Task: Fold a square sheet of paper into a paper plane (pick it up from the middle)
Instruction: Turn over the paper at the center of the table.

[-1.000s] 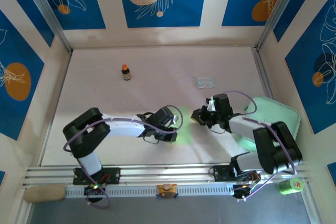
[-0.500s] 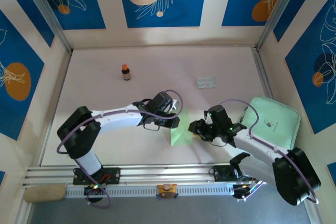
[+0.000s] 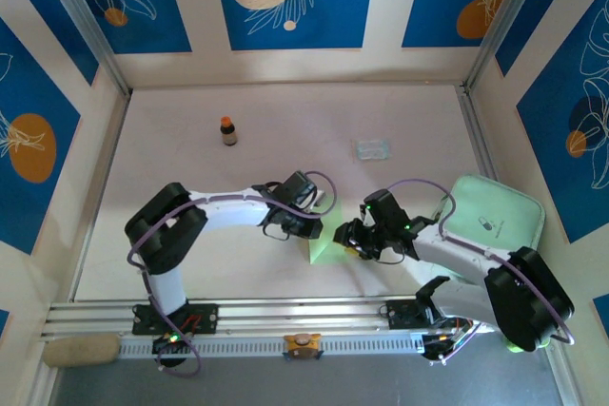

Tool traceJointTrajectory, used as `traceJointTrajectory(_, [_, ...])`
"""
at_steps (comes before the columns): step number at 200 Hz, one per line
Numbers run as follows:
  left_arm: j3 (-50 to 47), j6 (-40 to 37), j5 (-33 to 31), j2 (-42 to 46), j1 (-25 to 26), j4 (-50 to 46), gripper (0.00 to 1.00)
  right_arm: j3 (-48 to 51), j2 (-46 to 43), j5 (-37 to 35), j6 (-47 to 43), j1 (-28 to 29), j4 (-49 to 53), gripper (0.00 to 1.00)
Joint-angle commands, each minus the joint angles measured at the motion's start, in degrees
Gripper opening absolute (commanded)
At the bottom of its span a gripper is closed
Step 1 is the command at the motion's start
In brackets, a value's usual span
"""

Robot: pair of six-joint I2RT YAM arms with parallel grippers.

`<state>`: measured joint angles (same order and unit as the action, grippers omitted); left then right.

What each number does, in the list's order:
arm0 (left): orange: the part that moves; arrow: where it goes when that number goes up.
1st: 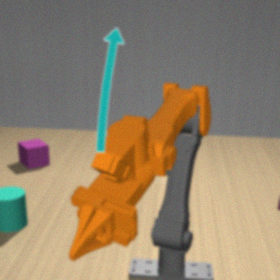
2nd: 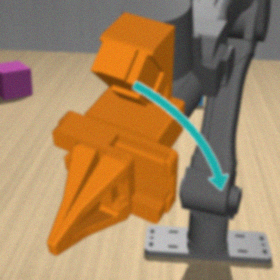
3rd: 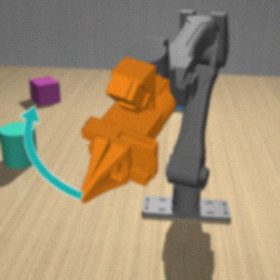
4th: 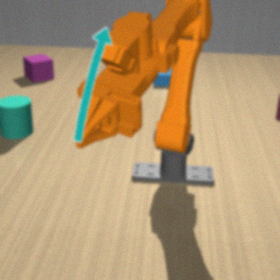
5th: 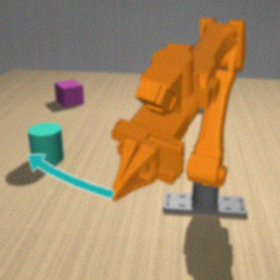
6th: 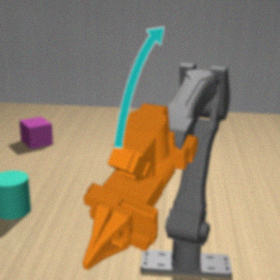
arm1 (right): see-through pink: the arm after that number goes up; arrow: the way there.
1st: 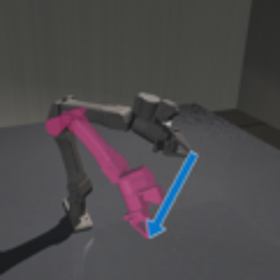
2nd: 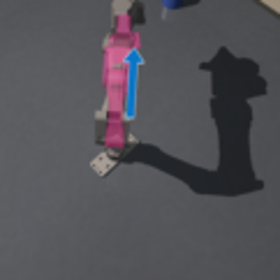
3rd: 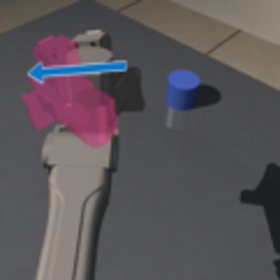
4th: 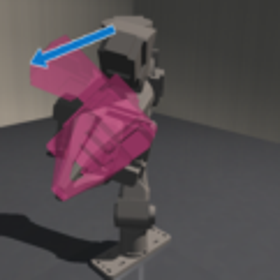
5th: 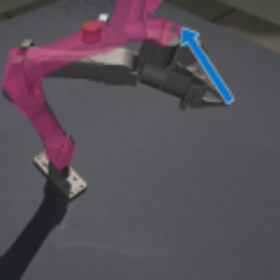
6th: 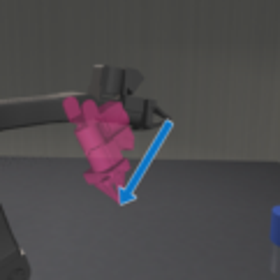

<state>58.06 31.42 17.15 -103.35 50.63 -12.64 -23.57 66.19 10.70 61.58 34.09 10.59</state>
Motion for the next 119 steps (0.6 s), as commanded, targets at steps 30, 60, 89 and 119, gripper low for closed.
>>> traceJointTrajectory(30, [-4.0,2.0,1.0,-1.1,-0.2,2.0,0.11,-1.5,2.9,0.4,1.6,1.2,2.5,0.46])
traceJointTrajectory(60, [-3.9,2.1,1.4,-1.2,-0.3,2.2,0.11,-1.7,4.9,0.6,1.5,1.7,1.0,0.46])
traceJointTrajectory(89, [-3.9,2.2,1.5,-0.8,-0.2,2.4,0.11,-2.2,6.6,1.6,2.1,1.9,-2.0,0.46])
traceJointTrajectory(119, [-4.1,2.4,1.6,-0.5,-0.2,2.6,0.11,-3.8,8.5,2.0,1.0,1.7,-3.5,0.46])
